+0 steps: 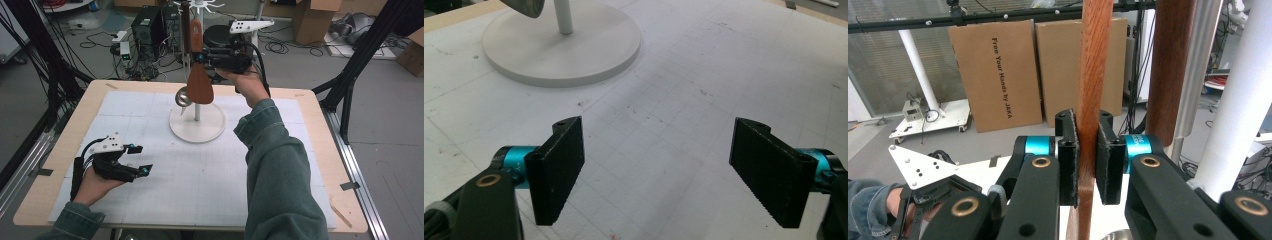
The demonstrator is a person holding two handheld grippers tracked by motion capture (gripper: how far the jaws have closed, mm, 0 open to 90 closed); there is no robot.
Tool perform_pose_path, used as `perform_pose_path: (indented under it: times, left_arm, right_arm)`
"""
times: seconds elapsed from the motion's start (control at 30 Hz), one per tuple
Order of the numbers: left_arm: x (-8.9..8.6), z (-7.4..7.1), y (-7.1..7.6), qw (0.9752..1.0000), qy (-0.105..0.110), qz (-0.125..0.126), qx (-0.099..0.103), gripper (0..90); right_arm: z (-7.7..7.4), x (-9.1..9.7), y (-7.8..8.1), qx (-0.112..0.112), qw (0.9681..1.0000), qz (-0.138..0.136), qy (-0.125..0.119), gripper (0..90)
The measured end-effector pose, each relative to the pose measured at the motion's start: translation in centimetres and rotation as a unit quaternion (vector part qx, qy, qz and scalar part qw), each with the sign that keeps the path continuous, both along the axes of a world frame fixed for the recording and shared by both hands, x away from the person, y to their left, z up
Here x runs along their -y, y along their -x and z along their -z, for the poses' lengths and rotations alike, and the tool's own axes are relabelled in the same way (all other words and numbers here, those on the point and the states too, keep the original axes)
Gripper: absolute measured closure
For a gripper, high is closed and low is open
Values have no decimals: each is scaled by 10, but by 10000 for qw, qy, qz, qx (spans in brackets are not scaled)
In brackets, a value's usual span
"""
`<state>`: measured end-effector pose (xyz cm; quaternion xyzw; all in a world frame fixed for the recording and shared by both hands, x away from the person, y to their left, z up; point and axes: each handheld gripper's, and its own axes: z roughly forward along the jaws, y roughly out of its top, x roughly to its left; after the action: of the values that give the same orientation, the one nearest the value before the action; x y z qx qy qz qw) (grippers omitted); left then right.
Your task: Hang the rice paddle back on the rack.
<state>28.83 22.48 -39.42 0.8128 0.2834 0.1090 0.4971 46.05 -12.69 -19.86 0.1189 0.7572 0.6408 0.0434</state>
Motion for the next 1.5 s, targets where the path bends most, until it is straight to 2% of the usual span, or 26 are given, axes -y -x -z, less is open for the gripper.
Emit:
perform_pose_path:
  times: [0.73, 1.5]
  left_arm:
    - [-2, 0, 0, 10000, 44, -15, 24, 226]
    - [-7, 2, 1, 10000, 59, -64, 9, 226]
  right_arm:
    - [-23, -1, -12, 33, 9999, 111, 21, 826]
    - [-21, 2, -16, -45, 9999, 138, 4, 825]
